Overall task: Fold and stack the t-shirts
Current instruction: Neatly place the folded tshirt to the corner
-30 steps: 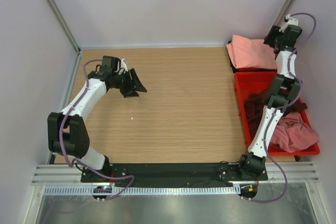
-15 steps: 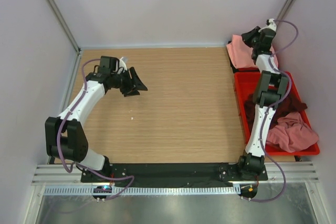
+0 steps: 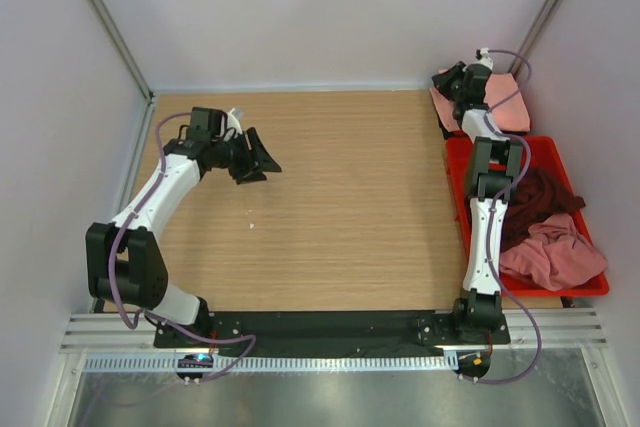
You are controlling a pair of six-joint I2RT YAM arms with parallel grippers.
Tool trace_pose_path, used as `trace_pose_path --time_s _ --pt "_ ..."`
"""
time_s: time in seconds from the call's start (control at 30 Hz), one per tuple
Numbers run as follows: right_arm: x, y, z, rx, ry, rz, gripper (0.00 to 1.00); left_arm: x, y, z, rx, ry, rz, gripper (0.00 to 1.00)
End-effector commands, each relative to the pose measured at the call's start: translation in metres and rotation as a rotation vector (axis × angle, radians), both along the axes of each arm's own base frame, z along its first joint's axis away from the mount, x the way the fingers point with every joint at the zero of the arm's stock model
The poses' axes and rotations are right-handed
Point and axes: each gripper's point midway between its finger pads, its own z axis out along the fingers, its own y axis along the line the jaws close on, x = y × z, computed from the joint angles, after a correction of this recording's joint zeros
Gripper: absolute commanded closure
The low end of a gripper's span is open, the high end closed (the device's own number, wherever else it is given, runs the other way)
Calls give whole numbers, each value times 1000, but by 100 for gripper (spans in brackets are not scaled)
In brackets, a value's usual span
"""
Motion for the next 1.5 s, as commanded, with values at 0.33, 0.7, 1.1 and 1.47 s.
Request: trace_pose_path --time_s 0.33,0.7,1.1,1.47 --pt "-45 45 184 -90 -158 123 71 10 -7 26 -61 -91 -29 45" --pt "-251 133 232 -194 127 194 3 21 -6 141 -84 -431 -27 42" --pt "-438 151 177 -162 349 335 0 -27 -5 151 -136 -426 -47 0" --pt "-470 127 156 -221 368 258 0 -83 6 154 -121 -578 -69 0"
